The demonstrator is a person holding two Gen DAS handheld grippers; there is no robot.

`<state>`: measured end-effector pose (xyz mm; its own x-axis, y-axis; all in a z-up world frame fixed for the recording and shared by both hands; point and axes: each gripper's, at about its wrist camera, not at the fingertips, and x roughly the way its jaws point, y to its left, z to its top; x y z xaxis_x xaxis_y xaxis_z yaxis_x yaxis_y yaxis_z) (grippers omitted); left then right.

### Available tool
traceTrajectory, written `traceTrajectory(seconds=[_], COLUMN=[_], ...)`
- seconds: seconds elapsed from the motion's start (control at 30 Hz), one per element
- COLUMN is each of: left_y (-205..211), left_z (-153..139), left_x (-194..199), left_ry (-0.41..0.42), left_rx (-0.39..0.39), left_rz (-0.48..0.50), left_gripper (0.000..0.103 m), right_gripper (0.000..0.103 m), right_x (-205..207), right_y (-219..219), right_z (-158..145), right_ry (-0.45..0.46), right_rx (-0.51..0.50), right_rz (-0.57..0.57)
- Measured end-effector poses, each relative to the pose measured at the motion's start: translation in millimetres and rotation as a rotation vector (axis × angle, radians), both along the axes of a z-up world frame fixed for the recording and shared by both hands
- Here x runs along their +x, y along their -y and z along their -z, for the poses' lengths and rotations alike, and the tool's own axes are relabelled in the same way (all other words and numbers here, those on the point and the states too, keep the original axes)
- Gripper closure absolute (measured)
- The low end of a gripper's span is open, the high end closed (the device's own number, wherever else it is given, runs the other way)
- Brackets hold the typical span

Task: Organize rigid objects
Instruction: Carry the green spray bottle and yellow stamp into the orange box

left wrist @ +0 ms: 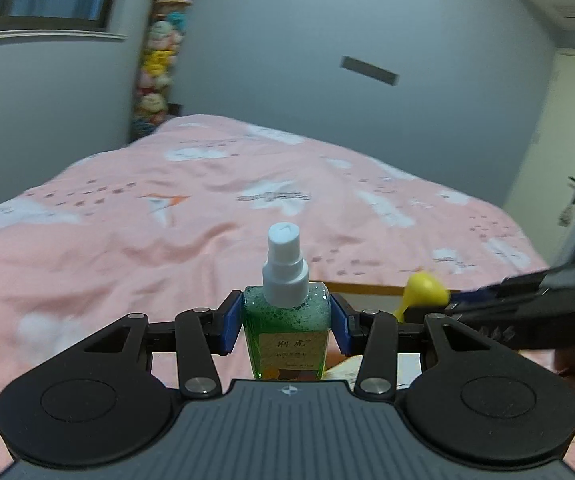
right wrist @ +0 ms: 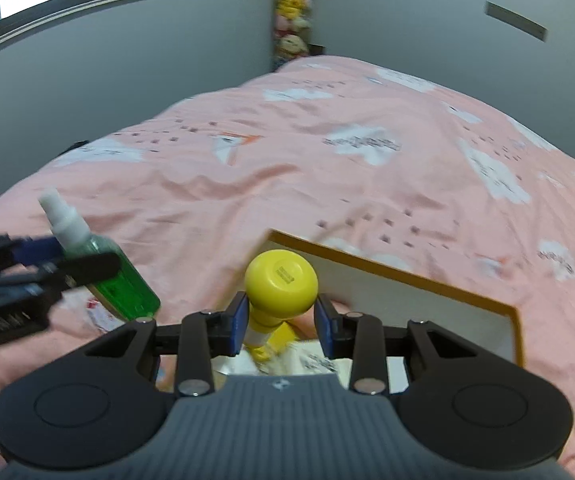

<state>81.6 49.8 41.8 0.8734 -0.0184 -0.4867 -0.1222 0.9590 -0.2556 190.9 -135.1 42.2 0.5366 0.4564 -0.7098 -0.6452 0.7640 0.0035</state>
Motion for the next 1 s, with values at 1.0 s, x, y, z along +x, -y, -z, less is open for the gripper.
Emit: traceTrajectory(seconds=[1.0], left_y=[100.0], left_z=[87.3], left_x=[162.5], left_ry=[-0.343], left_rx=[-0.136], left_rz=[0.298], left_gripper=[0.051], right_gripper=[0.068], right_x=[85.6], right_y=[65.5], right_z=[96.1], right_ry=[-0.138], right_rx=[-0.332], right_rz=[0.038])
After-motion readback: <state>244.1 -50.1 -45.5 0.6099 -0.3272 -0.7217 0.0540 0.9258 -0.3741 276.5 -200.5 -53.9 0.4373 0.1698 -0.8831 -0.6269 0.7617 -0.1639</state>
